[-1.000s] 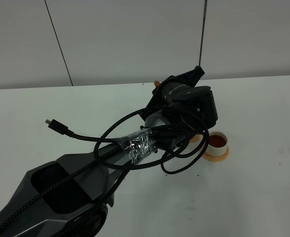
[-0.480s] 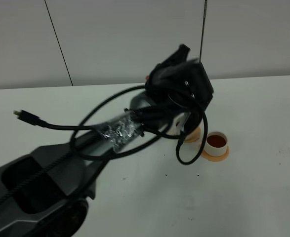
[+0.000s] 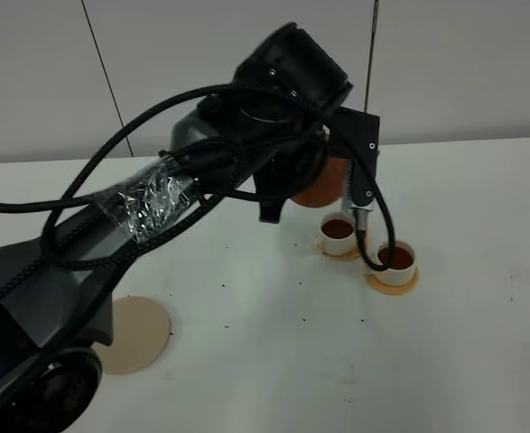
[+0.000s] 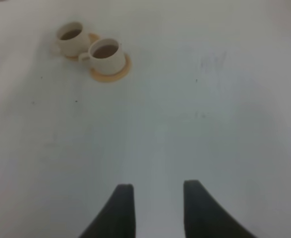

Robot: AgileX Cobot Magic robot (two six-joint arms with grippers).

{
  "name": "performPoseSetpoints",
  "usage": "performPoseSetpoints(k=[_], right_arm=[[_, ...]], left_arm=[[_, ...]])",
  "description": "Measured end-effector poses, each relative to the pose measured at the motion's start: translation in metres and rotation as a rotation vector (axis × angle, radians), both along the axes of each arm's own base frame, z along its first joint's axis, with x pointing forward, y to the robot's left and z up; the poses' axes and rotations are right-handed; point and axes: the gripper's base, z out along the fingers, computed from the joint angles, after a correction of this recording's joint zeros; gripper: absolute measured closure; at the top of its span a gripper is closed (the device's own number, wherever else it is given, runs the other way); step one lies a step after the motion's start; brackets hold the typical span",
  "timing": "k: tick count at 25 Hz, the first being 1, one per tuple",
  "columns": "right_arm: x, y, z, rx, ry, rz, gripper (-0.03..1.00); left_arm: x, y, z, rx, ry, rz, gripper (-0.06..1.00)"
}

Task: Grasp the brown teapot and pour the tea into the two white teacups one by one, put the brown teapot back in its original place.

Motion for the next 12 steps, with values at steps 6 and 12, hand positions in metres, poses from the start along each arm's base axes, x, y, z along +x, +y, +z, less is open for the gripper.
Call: performPoseSetpoints(k=[6,12], right_arm=[[0.000,0.000,0.000,0.000,0.000,0.000,0.73],[0.000,0.000,0.000,0.000,0.000,0.000,0.73]], left_arm=[[-0.005,-0.005,-0.009,-0.215,0.146,0.078,0.78],[-0.011,-0.011,-0.012,-0.406,0.224,0.253,0.78]])
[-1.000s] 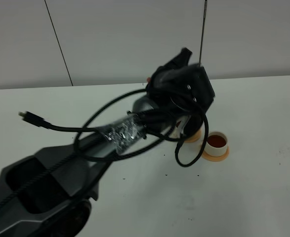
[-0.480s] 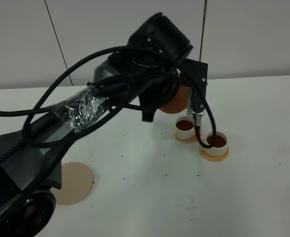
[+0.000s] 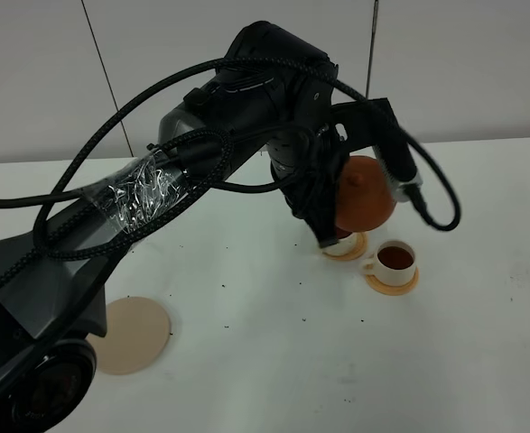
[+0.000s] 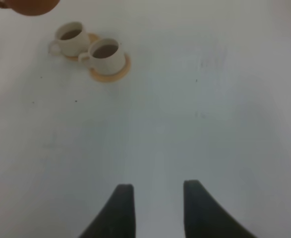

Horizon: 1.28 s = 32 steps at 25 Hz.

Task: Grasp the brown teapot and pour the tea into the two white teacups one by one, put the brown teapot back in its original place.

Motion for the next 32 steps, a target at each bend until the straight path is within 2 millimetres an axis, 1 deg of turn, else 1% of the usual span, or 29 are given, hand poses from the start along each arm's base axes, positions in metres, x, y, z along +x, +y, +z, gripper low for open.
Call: performPoseSetpoints(k=[8,11,16,23,25,28,32], right_arm=[[0.000,0.000,0.000,0.000,0.000,0.000,0.73],[0.000,0.000,0.000,0.000,0.000,0.000,0.73],[0.000,0.000,0.000,0.000,0.000,0.000,0.73],[0.000,0.000,0.000,0.000,0.000,0.000,0.73],[0.000,0.000,0.000,0.000,0.000,0.000,0.73],[0.000,0.000,0.000,0.000,0.000,0.000,0.73],[0.000,0.000,0.000,0.000,0.000,0.000,0.73]], left_arm=[[-0.003,-0.004,-0.001,-0.181,0.071,0.342,0.78],[-0.004,-0.004,-0.001,-0.214,0.081,0.421,0.78],[-0.006,-0.007,-0.002,-0.250,0.126,0.446,0.78],[-0.012,-0.006,-0.021,-0.212,0.193,0.456,0.78],[-0.015,-0.004,-0.028,-0.193,0.216,0.462,0.78],[-0.018,0.003,-0.026,-0.182,0.226,0.469,0.78],[-0.015,0.013,-0.024,-0.178,0.231,0.482,0.78]])
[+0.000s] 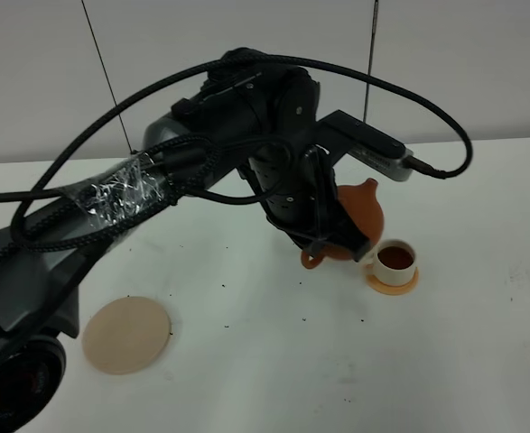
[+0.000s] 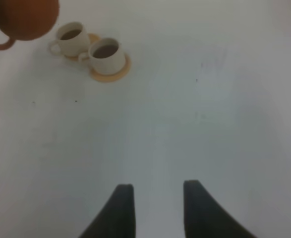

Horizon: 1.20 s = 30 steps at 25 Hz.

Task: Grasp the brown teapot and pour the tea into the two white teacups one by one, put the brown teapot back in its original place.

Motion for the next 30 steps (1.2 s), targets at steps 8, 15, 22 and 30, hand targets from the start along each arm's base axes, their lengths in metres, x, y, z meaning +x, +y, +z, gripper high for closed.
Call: performPoseSetpoints(k=[8,15,22,30], right_arm=[[0.000,0.000,0.000,0.000,0.000,0.000,0.73],[0.000,0.000,0.000,0.000,0.000,0.000,0.73],[0.000,0.000,0.000,0.000,0.000,0.000,0.73],[0.000,0.000,0.000,0.000,0.000,0.000,0.73]], left_arm=[[0.006,0.008,-0.003,0.013,0.004,-0.003,0.78],[0.014,0.027,-0.019,0.063,0.041,0.025,0.78],[0.021,0.046,-0.032,0.104,0.073,0.038,0.78],[0.023,0.047,-0.040,0.133,0.076,0.023,0.78]])
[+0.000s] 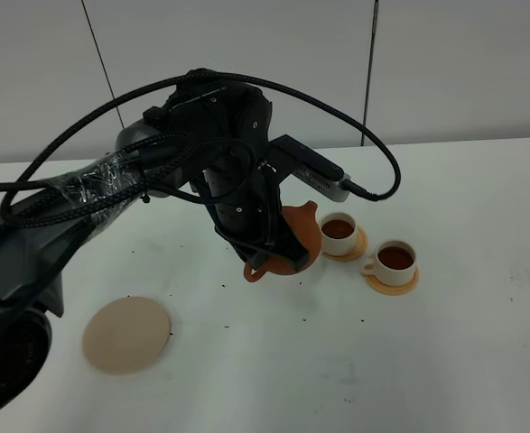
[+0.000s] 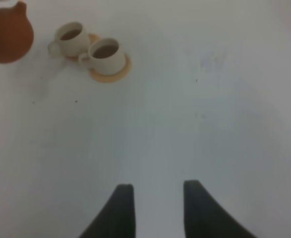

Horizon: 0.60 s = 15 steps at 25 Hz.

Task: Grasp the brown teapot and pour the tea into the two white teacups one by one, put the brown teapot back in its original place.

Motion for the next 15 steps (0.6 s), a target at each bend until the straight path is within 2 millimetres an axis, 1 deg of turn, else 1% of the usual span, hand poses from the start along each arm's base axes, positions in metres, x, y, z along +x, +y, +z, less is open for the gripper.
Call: performPoseSetpoints(k=[3,5,11,15], right_arm=[[0.000,0.000,0.000,0.000,0.000,0.000,0.73],[0.000,0.000,0.000,0.000,0.000,0.000,0.73],[0.000,0.000,0.000,0.000,0.000,0.000,0.73],[0.000,0.000,0.000,0.000,0.000,0.000,0.73]], left_arm=[[0.002,-0.001,-0.015,0.022,0.028,-0.027,0.78],[0.002,-0.001,-0.019,0.028,0.036,-0.034,0.78],[0.003,-0.001,-0.019,0.032,0.035,-0.037,0.78],[0.006,0.006,-0.015,0.037,0.022,-0.027,0.78]])
